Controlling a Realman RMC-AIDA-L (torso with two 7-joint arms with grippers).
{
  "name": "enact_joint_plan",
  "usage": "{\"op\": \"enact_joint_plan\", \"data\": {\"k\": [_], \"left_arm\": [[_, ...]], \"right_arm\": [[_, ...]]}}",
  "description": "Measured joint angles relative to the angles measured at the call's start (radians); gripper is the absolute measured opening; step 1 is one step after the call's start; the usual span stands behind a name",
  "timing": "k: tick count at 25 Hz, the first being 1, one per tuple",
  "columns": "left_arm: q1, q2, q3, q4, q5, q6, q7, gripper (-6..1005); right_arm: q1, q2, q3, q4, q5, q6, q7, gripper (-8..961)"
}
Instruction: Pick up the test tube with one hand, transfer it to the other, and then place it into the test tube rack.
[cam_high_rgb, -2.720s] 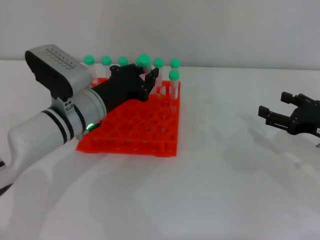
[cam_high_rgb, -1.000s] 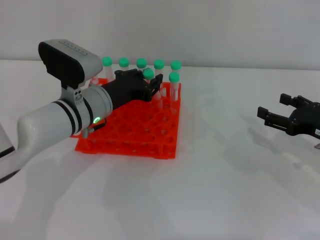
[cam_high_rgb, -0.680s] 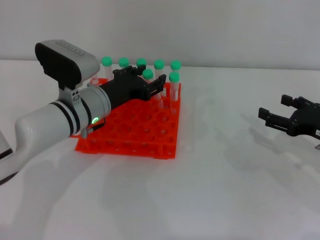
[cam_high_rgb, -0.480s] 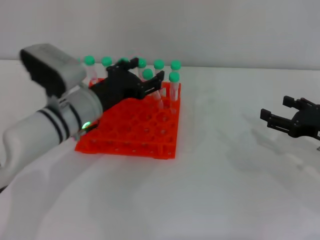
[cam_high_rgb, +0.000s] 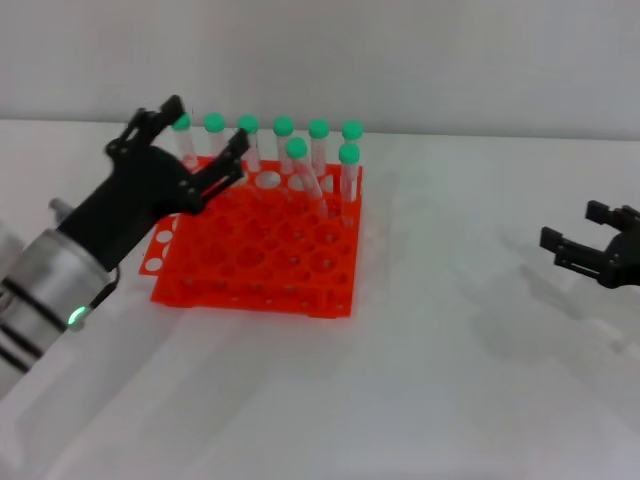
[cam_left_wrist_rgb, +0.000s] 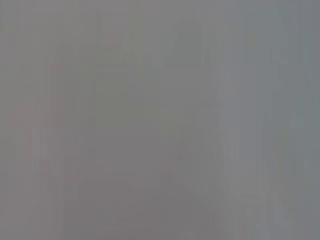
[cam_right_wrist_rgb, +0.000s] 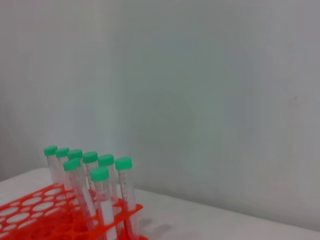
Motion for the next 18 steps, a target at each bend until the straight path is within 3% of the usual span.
{"op": "enact_joint_plan", "data": {"k": [9, 13, 18], "left_arm": [[0.01, -0.007, 0.003, -0.192, -0.161, 0.275, 0.142, 892], [0.01, -0.016, 0.004, -0.264, -0.208, 0.389, 0.221, 893], [0.009, -0.018, 0.005, -0.298, -0.237, 0.48, 0.255, 893]], "right_arm": [[-0.021, -0.001, 0.068, 0.162, 0.187, 0.189, -0.221, 857], [-0.043, -0.001, 0.118, 0.195, 0.197, 0.263, -0.26, 857], [-0.042, -0.001, 0.219, 0.331, 0.219, 0.344, -0.375, 857]]}}
